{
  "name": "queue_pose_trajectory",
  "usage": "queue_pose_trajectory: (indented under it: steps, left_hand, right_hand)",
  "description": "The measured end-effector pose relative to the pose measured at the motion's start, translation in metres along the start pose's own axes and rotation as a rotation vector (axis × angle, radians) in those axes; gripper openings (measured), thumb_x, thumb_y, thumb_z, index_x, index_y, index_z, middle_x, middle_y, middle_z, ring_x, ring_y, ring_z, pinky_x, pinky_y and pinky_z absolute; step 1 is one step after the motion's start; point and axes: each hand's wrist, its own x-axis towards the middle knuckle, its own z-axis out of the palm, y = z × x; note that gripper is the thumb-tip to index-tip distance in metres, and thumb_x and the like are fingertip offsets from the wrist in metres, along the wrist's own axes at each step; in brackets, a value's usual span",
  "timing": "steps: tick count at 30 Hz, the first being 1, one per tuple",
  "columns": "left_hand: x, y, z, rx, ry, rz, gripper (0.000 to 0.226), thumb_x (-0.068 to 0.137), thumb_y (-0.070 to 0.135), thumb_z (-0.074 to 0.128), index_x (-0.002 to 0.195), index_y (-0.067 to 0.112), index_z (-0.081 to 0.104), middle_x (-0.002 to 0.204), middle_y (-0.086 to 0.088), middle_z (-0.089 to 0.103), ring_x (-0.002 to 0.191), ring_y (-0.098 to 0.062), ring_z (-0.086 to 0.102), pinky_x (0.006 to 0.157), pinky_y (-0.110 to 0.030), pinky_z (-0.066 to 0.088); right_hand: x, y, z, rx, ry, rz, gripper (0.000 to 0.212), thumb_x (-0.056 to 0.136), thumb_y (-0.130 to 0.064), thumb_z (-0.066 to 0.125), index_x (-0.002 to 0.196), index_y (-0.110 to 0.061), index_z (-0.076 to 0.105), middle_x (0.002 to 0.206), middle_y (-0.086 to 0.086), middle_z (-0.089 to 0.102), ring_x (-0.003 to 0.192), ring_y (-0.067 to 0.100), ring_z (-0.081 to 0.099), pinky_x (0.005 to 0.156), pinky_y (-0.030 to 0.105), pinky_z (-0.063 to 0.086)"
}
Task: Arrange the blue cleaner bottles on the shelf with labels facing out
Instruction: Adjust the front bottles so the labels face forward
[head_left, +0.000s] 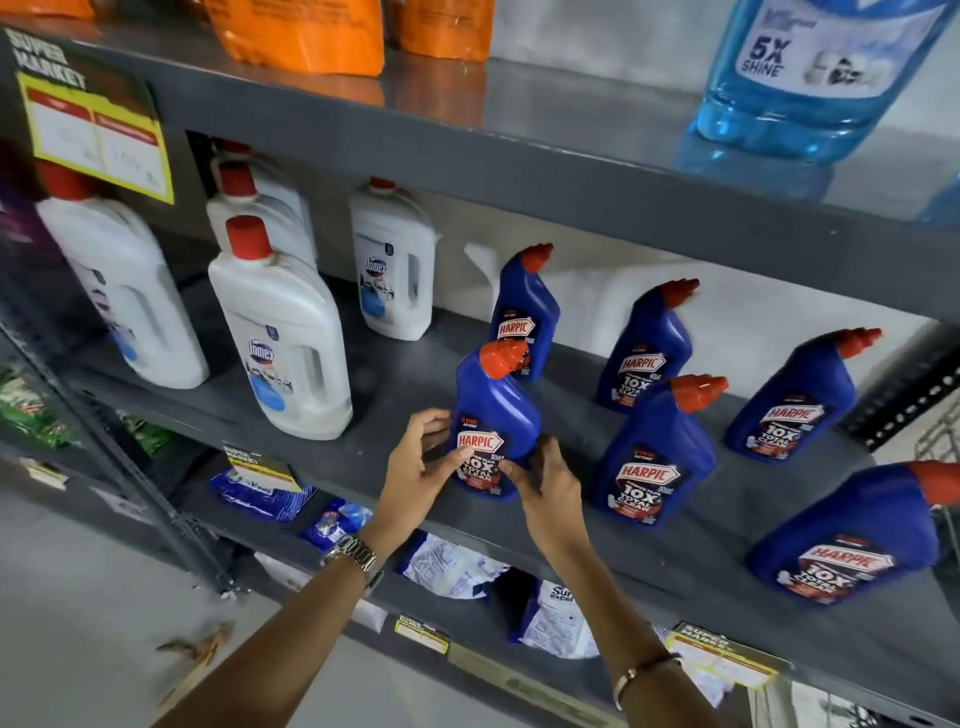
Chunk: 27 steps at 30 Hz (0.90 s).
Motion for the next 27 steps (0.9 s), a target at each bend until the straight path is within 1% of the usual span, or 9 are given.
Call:
queue_pose_trajectory:
  steps: [2,7,13,16,17,20,22,24,27]
  left_hand:
    - [0.001,0.0,-0.002,0.005,-0.013,-0.004,0.044,0.08,0.013,0.07,0.104,0.043,0.046,0.111,0.015,0.058,0.103,0.007,0.058,0.082,-0.007,0.047]
    - [0.002,-0.001,-0.004,-0.006,-0.028,-0.01,0.043,0.08,0.014,0.07,0.103,0.042,0.047,0.11,0.014,0.06,0.102,0.007,0.058,0.078,-0.007,0.047]
    - [-0.002,-0.002,-0.001,0.008,0.023,0.061,0.045,0.079,0.014,0.07,0.105,0.044,0.048,0.111,0.017,0.059,0.104,0.007,0.057,0.076,-0.006,0.048]
    - [-0.007,-0.002,0.003,-0.008,0.06,0.066,0.043,0.08,0.014,0.069,0.111,0.037,0.049,0.114,0.012,0.059,0.109,-0.001,0.057,0.078,-0.01,0.05]
    - [-0.011,-0.002,0.006,-0.024,0.101,0.05,0.043,0.08,0.013,0.069,0.114,0.031,0.049,0.118,0.007,0.059,0.113,-0.006,0.056,0.082,-0.014,0.051]
    - [-0.028,0.001,0.016,-0.067,0.323,0.042,0.05,0.079,0.006,0.068,0.121,0.02,0.045,0.129,-0.003,0.049,0.121,-0.014,0.049,0.098,-0.026,0.044]
    - [-0.046,0.004,0.029,-0.086,0.399,0.11,0.05,0.078,0.004,0.067,0.122,0.016,0.045,0.127,-0.002,0.049,0.121,-0.015,0.049,0.102,-0.027,0.043]
    - [-0.063,0.007,0.044,-0.118,0.369,0.132,0.052,0.078,0.006,0.066,0.123,0.02,0.044,0.127,0.003,0.049,0.122,-0.011,0.048,0.102,-0.022,0.041]
    - [-0.071,0.007,0.059,-0.153,0.348,0.07,0.06,0.08,0.011,0.065,0.131,0.026,0.038,0.133,0.017,0.042,0.126,-0.001,0.042,0.104,-0.022,0.038]
  right_hand:
    - [0.0,0.0,0.0,0.01,0.0,0.005,0.04,0.086,-0.02,0.064,0.119,-0.004,0.049,0.115,0.016,0.066,0.099,0.024,0.065,0.085,0.037,0.053]
    - [0.0,0.004,0.001,0.059,-0.017,0.004,0.038,0.086,-0.018,0.063,0.12,-0.008,0.049,0.116,0.011,0.067,0.093,0.008,0.061,0.072,0.004,0.045]
    - [0.002,0.004,0.003,0.099,-0.016,0.009,0.038,0.087,-0.018,0.063,0.122,-0.013,0.049,0.111,0.007,0.068,0.085,-0.002,0.062,0.074,0.004,0.048]
    - [-0.005,0.0,-0.004,0.152,-0.035,0.04,0.045,0.084,-0.021,0.067,0.124,-0.012,0.049,0.113,0.002,0.068,0.1,0.01,0.064,0.092,0.031,0.054]
    - [-0.01,0.0,-0.007,0.16,-0.036,0.048,0.051,0.082,-0.023,0.069,0.127,-0.013,0.049,0.116,0.001,0.066,0.107,0.012,0.062,0.094,0.032,0.052]
    - [-0.038,0.005,-0.019,0.217,0.046,0.08,0.058,0.077,-0.027,0.074,0.128,-0.022,0.048,0.115,-0.012,0.06,0.107,0.003,0.057,0.083,0.01,0.047]
    - [-0.059,0.011,-0.033,0.255,0.158,0.084,0.048,0.075,-0.026,0.075,0.118,-0.031,0.054,0.109,-0.017,0.064,0.098,-0.001,0.062,0.079,0.011,0.051]
    - [-0.068,0.016,-0.047,0.26,0.26,0.099,0.035,0.076,-0.021,0.075,0.104,-0.036,0.058,0.099,-0.015,0.069,0.089,0.0,0.066,0.077,0.02,0.056]
    - [-0.064,0.018,-0.057,0.213,0.218,0.113,0.027,0.08,-0.017,0.071,0.101,-0.031,0.061,0.096,-0.008,0.071,0.088,0.005,0.068,0.08,0.029,0.056]
